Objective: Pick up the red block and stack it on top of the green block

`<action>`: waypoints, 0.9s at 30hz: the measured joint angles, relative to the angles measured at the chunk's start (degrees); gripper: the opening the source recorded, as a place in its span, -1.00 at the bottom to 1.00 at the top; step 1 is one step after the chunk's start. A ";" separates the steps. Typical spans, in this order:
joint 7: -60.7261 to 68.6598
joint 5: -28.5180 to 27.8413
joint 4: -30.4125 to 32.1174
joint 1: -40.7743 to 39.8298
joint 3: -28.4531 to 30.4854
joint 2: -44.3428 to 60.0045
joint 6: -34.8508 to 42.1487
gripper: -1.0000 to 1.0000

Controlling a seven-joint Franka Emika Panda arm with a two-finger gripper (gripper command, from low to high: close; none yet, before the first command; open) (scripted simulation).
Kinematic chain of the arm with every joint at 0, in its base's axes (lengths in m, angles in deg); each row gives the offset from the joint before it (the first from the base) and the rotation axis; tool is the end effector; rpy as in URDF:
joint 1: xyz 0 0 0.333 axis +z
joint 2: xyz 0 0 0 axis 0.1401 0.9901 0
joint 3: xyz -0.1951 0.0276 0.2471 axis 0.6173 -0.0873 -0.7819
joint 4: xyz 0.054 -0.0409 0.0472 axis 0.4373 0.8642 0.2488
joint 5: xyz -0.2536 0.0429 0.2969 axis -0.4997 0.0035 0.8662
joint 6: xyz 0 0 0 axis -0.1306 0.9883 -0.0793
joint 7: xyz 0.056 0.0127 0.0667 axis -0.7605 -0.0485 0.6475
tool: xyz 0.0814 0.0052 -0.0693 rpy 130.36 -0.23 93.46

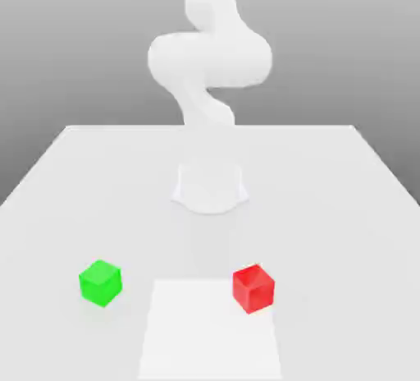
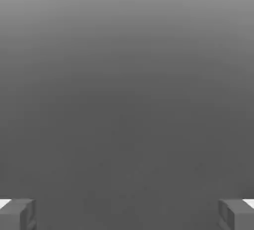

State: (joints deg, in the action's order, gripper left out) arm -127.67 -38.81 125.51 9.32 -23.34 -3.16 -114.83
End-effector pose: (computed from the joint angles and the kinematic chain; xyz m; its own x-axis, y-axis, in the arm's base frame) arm 0.3762 0.0068 0.6612 0.5546 -0.6857 0.4715 -0.5072 -0.7277 -0.4617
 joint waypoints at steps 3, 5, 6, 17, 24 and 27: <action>2.69 0.22 4.63 1.79 0.19 6.03 -4.09 0.00; 4.47 0.38 7.64 2.95 0.28 9.96 -6.80 0.00; 5.35 0.44 9.14 3.52 0.31 11.91 -8.14 0.00; 15.23 0.27 26.87 8.87 -0.95 36.14 -24.45 0.00; 15.45 -0.90 26.89 9.50 -0.76 51.32 -36.95 0.00; 15.40 -0.95 26.64 9.62 -0.64 53.13 -38.50 -1.00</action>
State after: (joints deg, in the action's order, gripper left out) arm -112.27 -39.76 152.15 18.94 -23.98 49.97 -153.33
